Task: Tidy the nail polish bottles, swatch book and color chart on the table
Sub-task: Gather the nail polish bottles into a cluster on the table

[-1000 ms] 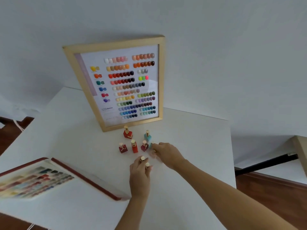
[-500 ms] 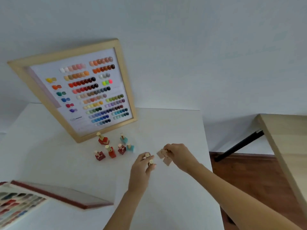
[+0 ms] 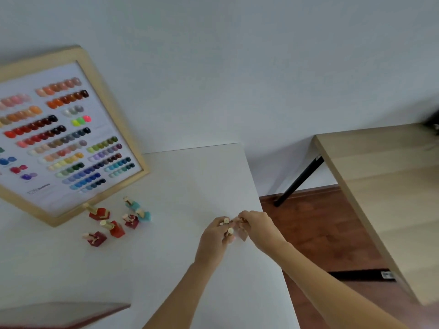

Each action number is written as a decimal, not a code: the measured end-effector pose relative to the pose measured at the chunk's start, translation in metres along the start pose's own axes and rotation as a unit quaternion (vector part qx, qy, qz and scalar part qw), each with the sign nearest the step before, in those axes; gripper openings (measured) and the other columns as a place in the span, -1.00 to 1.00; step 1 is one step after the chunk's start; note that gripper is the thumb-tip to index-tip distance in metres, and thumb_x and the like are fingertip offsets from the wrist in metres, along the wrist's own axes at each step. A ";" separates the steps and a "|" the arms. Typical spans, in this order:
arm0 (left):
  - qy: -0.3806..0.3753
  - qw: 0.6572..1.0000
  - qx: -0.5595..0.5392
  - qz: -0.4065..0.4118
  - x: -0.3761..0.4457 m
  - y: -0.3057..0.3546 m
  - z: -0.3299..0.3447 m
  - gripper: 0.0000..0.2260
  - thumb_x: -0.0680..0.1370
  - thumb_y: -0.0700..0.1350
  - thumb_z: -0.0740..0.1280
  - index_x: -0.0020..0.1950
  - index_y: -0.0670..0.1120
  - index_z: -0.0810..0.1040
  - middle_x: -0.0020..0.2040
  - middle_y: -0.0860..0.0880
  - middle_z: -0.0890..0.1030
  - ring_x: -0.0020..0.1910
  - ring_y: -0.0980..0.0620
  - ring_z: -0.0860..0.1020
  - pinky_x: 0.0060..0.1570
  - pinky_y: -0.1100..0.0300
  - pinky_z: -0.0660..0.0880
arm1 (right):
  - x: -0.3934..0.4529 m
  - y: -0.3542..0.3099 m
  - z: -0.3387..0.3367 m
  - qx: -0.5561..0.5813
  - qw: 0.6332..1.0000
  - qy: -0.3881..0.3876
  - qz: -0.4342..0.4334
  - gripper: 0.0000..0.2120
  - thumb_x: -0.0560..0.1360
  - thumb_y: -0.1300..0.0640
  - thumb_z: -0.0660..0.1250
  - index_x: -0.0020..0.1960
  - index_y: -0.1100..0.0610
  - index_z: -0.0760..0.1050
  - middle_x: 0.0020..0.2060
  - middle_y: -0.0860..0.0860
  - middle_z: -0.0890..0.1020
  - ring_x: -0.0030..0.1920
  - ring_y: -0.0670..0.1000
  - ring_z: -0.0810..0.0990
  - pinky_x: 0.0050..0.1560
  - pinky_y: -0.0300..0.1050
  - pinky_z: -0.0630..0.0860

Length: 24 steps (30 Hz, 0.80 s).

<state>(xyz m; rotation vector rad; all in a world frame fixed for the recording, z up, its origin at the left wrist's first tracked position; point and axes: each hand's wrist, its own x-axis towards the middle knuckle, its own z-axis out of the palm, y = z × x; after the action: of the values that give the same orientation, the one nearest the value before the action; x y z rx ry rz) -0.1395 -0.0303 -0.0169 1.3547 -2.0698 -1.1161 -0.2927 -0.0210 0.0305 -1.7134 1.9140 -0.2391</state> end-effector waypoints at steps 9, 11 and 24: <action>0.024 1.000 -0.013 0.004 -0.004 0.005 0.008 -0.64 0.46 -0.30 0.39 0.22 -0.02 0.56 0.18 0.03 0.51 0.02 0.15 0.52 -0.03 0.61 0.33 | -0.007 -0.001 0.001 0.048 0.999 -0.010 -0.001 -0.72 0.53 0.22 0.22 0.23 0.11 0.45 -0.07 0.14 0.60 -0.08 0.13 0.58 -0.05 0.02 0.55; 0.028 1.000 -0.006 0.005 -0.006 0.005 0.007 -0.61 0.44 -0.30 0.40 0.22 0.01 0.56 0.20 0.05 0.50 0.06 0.15 0.51 -0.01 0.61 0.31 | -0.008 0.000 0.001 0.042 0.999 -0.022 0.000 -0.62 0.51 0.27 0.23 0.30 0.05 0.38 -0.03 0.11 0.59 -0.08 0.10 0.58 -0.06 0.00 0.58; 0.103 0.994 0.036 -0.010 -0.033 0.005 -0.031 -0.52 0.40 -0.47 0.18 0.21 -0.06 0.44 0.42 0.04 0.35 0.43 0.15 0.30 0.28 0.45 0.27 | 0.008 -0.021 -0.043 -0.104 0.990 -0.068 -0.060 -0.23 0.41 0.42 0.27 0.46 -0.07 0.08 0.02 0.04 0.50 -0.15 -0.01 0.53 -0.16 -0.16 0.54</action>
<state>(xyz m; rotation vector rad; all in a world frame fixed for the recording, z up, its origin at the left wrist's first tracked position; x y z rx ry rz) -0.1061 -0.0117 0.0078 1.4614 -1.9673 -0.8750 -0.2967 -0.0424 0.0737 -1.9315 1.7901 0.0360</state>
